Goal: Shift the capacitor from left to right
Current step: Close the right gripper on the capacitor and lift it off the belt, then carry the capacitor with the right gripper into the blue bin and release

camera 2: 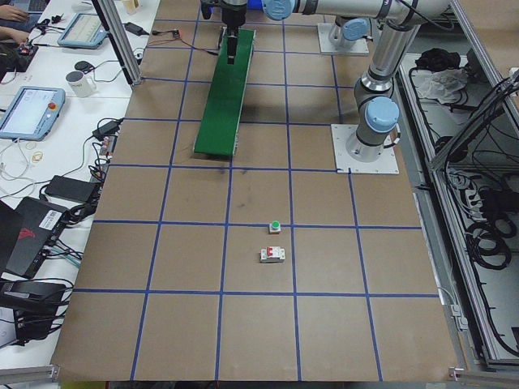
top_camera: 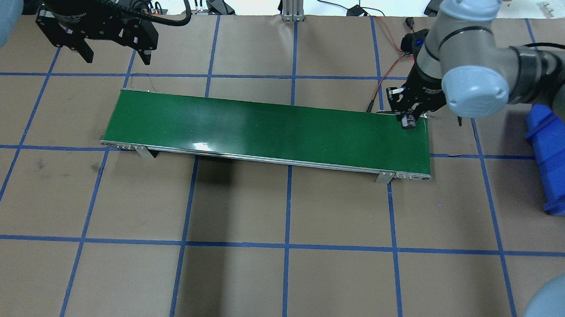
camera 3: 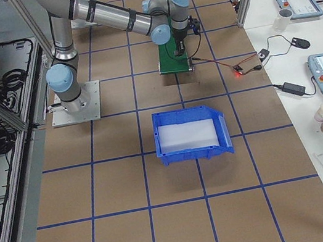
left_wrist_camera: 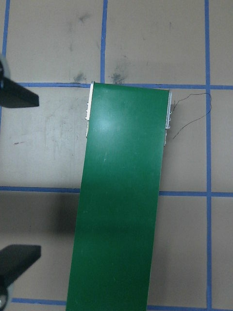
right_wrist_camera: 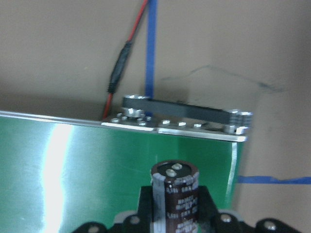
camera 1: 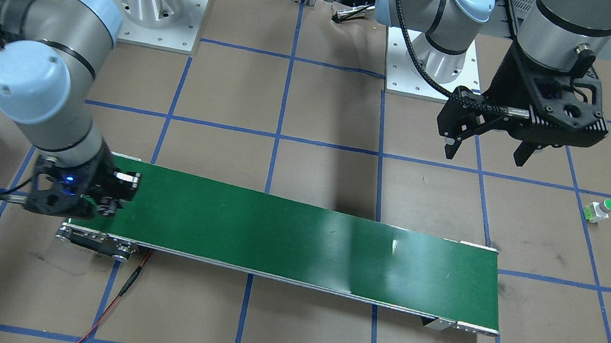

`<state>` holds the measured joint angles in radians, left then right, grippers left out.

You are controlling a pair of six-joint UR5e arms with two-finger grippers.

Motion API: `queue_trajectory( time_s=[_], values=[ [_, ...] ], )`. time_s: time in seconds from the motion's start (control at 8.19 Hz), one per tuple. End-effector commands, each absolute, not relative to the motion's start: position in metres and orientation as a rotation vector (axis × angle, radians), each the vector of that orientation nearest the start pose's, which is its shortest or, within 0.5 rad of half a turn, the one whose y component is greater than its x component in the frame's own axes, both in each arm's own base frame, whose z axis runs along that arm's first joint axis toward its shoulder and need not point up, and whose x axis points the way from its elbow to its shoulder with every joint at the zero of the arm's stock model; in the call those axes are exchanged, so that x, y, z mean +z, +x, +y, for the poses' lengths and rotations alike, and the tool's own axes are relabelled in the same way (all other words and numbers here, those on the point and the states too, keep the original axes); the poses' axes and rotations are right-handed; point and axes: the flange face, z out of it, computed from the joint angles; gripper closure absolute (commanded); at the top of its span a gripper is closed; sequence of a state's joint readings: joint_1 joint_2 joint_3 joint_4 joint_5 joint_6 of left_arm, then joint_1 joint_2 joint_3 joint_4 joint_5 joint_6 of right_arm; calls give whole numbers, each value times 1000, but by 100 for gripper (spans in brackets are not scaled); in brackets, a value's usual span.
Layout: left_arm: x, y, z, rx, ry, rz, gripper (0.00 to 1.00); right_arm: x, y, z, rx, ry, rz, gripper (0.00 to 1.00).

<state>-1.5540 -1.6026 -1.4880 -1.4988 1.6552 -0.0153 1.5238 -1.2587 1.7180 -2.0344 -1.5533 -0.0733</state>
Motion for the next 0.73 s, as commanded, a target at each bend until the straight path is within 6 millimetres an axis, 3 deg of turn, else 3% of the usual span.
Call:
queue_trajectory(
  time_s=[0.0, 0.24, 0.49, 0.61],
  values=[
    [522, -116, -517, -192, -57, 3051, 0, 348, 0, -595, -95, -100, 3209, 100],
    [522, -116, -517, -192, -57, 3051, 0, 368, -109, -585, -124, -255, 3228, 100],
    [522, -116, -517, -190, -57, 3051, 0, 370, -214, -563, -107, -423, 3231, 100],
    [522, -116, -517, -190, -57, 3049, 0, 365, -247, -553, -86, -436, 3229, 100]
  ],
)
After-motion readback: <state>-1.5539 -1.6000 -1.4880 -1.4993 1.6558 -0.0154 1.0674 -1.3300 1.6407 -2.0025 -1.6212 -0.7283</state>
